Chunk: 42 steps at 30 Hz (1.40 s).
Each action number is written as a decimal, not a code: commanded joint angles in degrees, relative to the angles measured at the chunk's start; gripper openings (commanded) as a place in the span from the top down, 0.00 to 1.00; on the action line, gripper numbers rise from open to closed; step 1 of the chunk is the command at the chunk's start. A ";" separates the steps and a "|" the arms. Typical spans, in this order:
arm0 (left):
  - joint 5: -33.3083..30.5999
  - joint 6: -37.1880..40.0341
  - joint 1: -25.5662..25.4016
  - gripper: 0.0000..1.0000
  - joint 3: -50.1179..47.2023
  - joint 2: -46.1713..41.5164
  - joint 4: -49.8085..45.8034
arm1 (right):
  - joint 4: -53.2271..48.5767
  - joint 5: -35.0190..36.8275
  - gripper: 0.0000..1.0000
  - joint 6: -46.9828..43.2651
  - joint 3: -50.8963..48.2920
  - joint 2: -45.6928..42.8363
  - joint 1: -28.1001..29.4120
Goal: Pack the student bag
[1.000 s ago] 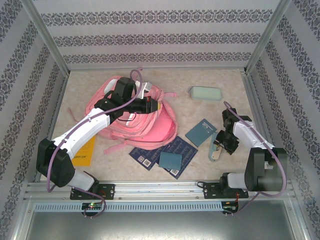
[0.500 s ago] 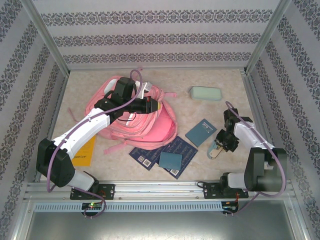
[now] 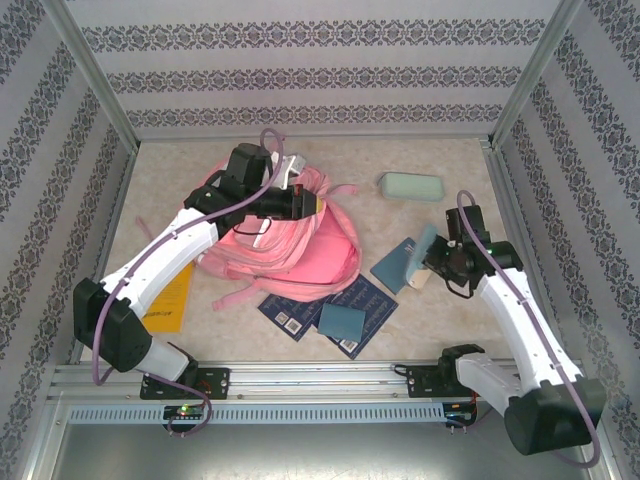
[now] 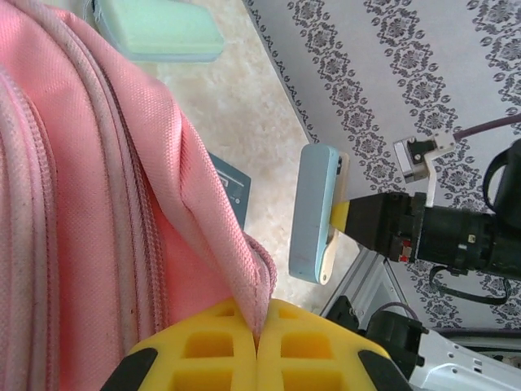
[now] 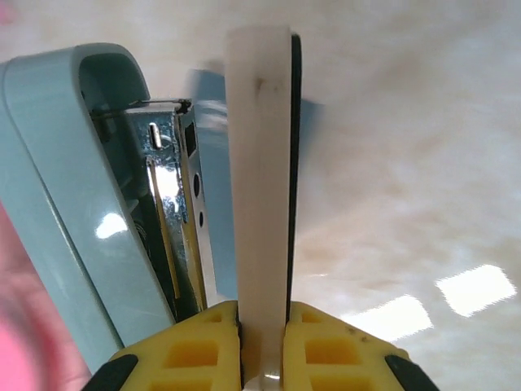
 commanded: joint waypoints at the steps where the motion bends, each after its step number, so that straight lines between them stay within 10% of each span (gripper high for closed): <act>1: 3.75 5.80 -0.45 1.00 8.23 -0.52 -4.79 | 9.23 -8.74 1.00 2.95 3.00 -0.86 4.20; 12: 2.24 20.14 0.21 1.00 27.95 3.67 -27.64 | 27.17 -15.10 1.00 11.73 9.06 8.46 21.07; 28: 7.49 13.48 3.79 1.00 24.51 1.51 -16.85 | 33.84 -13.50 1.00 17.67 13.83 25.13 29.85; 42: 14.88 12.03 3.71 1.00 26.54 4.76 -13.42 | 28.30 -4.73 1.00 30.12 37.03 51.99 30.44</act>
